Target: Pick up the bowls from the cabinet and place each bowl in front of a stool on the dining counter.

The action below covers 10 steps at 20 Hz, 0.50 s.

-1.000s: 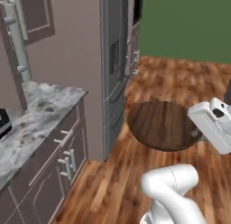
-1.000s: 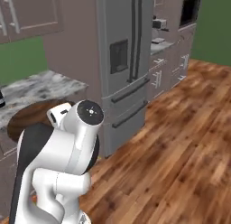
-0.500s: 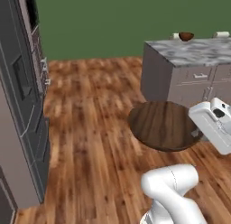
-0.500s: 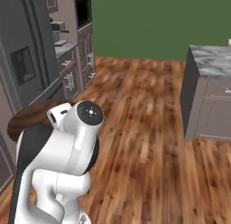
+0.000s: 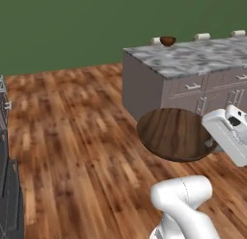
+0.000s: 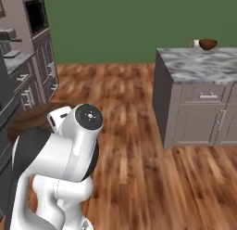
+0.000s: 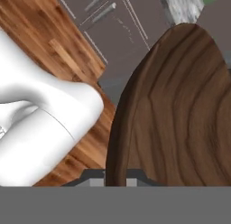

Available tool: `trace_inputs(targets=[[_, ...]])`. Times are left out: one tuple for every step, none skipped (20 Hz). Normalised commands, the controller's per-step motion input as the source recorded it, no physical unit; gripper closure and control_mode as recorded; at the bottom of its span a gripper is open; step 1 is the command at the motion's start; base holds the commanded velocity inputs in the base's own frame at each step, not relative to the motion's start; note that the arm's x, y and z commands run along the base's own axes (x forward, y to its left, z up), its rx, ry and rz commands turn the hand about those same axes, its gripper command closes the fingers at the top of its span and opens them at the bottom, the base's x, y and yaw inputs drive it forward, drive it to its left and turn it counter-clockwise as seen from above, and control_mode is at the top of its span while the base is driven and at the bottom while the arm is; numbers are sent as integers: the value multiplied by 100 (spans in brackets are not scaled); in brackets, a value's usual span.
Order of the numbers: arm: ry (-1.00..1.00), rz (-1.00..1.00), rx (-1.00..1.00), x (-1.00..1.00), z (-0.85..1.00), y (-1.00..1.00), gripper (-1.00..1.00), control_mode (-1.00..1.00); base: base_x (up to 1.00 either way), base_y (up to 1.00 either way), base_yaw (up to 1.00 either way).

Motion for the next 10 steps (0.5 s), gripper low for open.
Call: trace_inputs(targets=[[0, 0, 0, 0, 0, 0, 100, 100, 100, 0, -20], [0, 0, 0, 0, 0, 0, 100, 100, 100, 6, -20], [0, 0, 0, 0, 0, 0, 100, 100, 100, 19, -20], [0, 0, 0, 0, 0, 0, 100, 100, 100, 26, -18], [0, 0, 0, 0, 0, 0, 100, 100, 100, 27, -14], [0, 0, 0, 0, 0, 0, 100, 100, 100, 36, -7], [0, 0, 0, 0, 0, 0, 100, 100, 100, 35, -4], [0, 0, 0, 0, 0, 0, 100, 100, 100, 29, -1], [0, 0, 0, 0, 0, 0, 100, 100, 100, 22, 0], [0, 0, 0, 0, 0, 0, 100, 100, 100, 11, 0]])
